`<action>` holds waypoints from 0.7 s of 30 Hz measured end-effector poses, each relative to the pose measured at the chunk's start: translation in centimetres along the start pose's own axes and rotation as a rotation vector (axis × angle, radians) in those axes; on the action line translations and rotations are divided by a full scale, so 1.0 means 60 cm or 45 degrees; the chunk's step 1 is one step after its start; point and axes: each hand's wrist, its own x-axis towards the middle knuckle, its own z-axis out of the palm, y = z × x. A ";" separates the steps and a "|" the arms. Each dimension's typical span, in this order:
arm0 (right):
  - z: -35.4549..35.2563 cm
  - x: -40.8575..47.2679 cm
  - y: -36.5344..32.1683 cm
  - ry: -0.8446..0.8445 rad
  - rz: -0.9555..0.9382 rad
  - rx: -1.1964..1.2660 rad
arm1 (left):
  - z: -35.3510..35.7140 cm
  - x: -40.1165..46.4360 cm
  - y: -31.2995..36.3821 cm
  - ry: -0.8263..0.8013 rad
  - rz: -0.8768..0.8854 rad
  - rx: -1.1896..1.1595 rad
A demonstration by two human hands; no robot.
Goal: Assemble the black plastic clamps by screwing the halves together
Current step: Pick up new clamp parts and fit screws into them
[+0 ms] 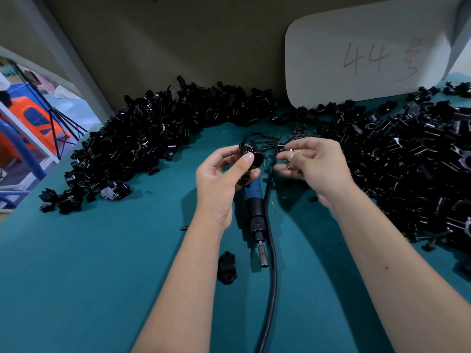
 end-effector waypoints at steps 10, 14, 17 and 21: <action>0.011 -0.012 -0.023 -0.076 -0.144 0.241 | -0.004 0.002 -0.007 -0.058 0.132 0.164; 0.015 -0.018 -0.026 -0.200 -0.248 0.235 | -0.003 0.003 -0.010 -0.060 0.145 0.227; 0.026 -0.023 -0.023 -0.229 -0.334 0.187 | -0.003 0.002 -0.010 -0.093 0.172 0.250; 0.027 -0.018 -0.019 -0.222 -0.414 0.171 | -0.004 0.001 -0.009 -0.123 0.179 0.276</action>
